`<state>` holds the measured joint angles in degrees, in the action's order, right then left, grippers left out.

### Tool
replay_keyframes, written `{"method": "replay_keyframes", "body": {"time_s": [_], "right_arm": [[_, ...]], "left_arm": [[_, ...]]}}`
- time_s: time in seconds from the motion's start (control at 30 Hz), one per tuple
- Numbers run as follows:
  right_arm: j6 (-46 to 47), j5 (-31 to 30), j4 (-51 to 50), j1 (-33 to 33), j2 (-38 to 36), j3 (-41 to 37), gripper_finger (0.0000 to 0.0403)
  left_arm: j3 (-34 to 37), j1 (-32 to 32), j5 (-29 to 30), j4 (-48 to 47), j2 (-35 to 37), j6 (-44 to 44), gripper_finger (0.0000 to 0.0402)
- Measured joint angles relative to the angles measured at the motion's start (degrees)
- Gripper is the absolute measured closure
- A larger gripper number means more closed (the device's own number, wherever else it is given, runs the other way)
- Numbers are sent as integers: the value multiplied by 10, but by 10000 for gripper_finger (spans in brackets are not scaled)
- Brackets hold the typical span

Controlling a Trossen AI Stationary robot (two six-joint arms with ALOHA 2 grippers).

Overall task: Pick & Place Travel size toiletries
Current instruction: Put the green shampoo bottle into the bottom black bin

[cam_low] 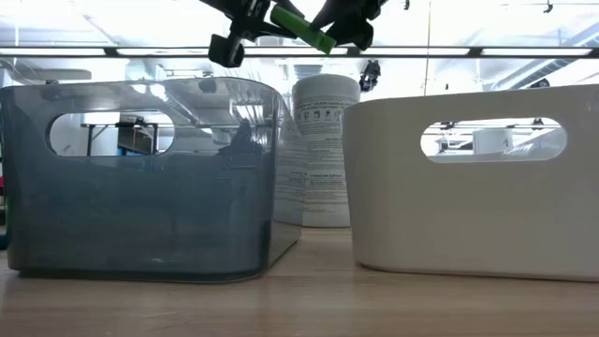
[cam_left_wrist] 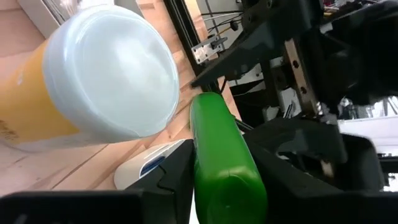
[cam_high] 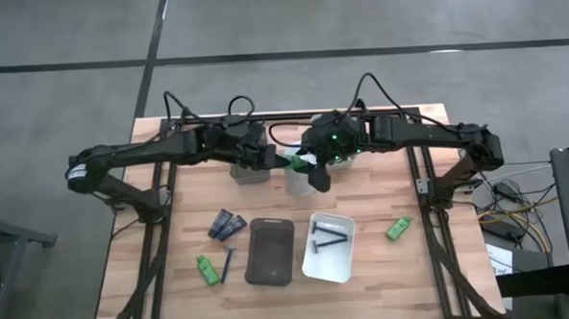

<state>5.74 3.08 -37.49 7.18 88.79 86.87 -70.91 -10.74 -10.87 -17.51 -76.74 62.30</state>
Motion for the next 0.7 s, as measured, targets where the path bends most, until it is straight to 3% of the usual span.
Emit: {"method": "replay_keyframes", "body": {"time_s": [0.2, 0.37, 0.7], "right_arm": [[-6, 12, -13, 3, -32, 0, 110], [-9, 92, 6, 27, -62, 0, 77], [37, 189, 138, 59, -76, 0, 60]], "left_arm": [[0, 0, 26, -55, 37, -41, 273], [0, 0, 61, -54, 77, -113, 273], [0, 0, 97, 10, 137, -315, 273]]}}
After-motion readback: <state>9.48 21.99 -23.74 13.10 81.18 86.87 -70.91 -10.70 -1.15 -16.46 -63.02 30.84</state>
